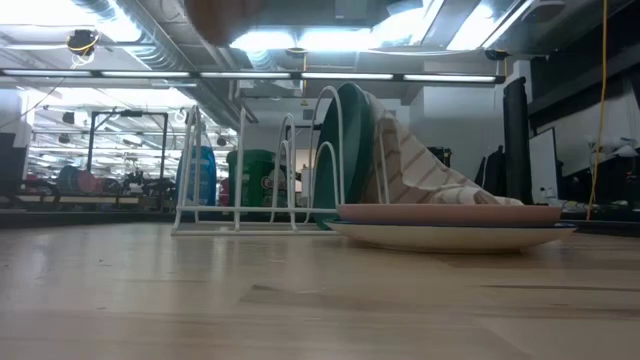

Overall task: Sort dishes
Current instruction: Put the brown plate into the dish rack

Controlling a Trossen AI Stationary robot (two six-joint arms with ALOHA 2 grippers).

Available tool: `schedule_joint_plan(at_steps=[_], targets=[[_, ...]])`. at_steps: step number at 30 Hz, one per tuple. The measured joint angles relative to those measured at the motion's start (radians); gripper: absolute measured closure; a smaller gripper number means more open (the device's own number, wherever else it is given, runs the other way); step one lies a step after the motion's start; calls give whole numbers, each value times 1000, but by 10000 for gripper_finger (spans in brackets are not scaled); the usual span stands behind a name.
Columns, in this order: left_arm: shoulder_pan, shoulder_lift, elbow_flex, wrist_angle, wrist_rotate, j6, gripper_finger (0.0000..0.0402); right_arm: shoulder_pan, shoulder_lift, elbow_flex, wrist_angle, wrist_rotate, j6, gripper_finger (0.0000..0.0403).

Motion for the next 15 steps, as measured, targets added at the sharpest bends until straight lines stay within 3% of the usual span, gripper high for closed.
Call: schedule_joint_plan(at_steps=[5,15], targets=[[-40,-36,-117,124,-152,7,401,0,0,0,0,0,-1,304],[74,-40,-318,347,-178,-19,401,0,16,0,8,0,-1,304]])
